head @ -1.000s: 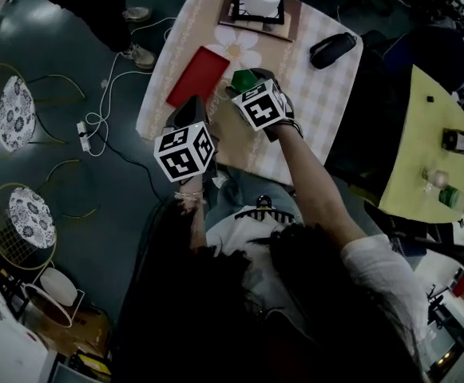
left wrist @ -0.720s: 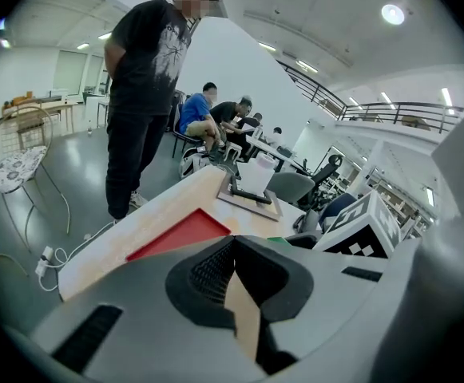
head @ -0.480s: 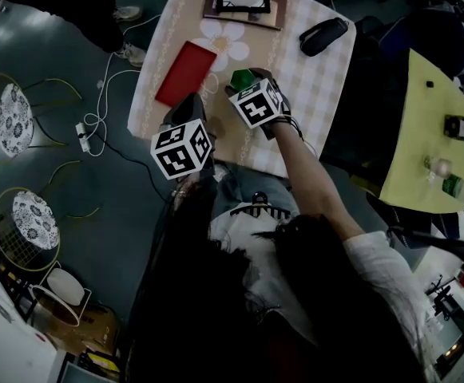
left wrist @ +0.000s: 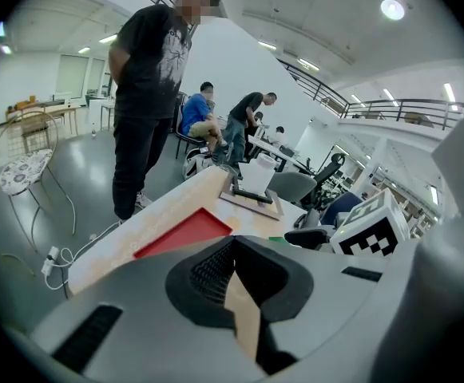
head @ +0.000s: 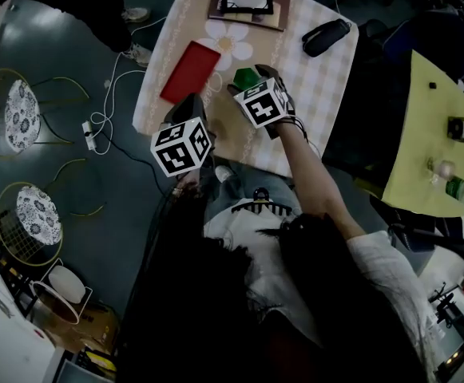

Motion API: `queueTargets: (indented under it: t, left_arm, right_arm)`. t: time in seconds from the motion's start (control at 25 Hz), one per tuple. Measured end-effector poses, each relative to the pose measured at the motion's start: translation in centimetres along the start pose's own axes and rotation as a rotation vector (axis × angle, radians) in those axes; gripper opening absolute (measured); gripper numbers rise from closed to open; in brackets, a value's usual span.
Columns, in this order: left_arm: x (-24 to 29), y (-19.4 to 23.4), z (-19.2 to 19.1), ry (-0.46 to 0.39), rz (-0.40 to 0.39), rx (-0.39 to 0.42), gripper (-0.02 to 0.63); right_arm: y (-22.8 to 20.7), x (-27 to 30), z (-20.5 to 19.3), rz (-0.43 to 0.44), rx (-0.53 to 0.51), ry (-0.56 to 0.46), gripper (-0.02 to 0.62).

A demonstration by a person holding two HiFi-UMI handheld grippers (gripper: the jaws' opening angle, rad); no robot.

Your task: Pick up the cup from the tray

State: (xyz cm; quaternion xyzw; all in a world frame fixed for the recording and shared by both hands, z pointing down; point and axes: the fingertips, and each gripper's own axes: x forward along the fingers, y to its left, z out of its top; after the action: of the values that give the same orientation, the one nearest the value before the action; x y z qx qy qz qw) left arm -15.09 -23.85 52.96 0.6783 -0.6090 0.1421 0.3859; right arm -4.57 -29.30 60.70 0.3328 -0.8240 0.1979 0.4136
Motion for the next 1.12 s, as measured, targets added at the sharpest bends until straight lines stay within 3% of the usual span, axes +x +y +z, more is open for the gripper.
queueTargets:
  t: [0.2, 0.48, 0.88, 0.92, 1.04, 1.12]
  left_arm:
    - [-0.7, -1.1, 1.1, -0.037, -0.02, 0.015, 0.009]
    - [-2.2, -3.9, 2.0, -0.079, -0.067, 0.065, 0.009]
    - [-5.7, -8.0, 2.0, -0.15, -0.131, 0.12, 0.009]
    - [-6.1, -8.2, 1.9, -0.157, -0.135, 0.121, 0.009]
    - [-7.3, -8.9, 1.3, -0.172, -0.145, 0.125, 0.009]
    - [-8.1, -9.0, 0.9, -0.18, -0.148, 0.123, 0.009]
  right_arm:
    - [-0.8, -2.9, 1.8, -0.007, 0.087, -0.111, 0.354]
    - [-1.8, -8.3, 3.7, -0.059, 0.111, -0.234, 0.353]
    - [0.3, -13.6, 2.2, -0.036, 0.134, -0.283, 0.347]
    - [0.5, -14.1, 2.0, -0.048, 0.138, -0.289, 0.333]
    - [0.2, -15.8, 1.4, -0.13, 0.171, -0.323, 0.115]
    - [0.5, -16.7, 1.0, -0.151, 0.196, -0.336, 0.036]
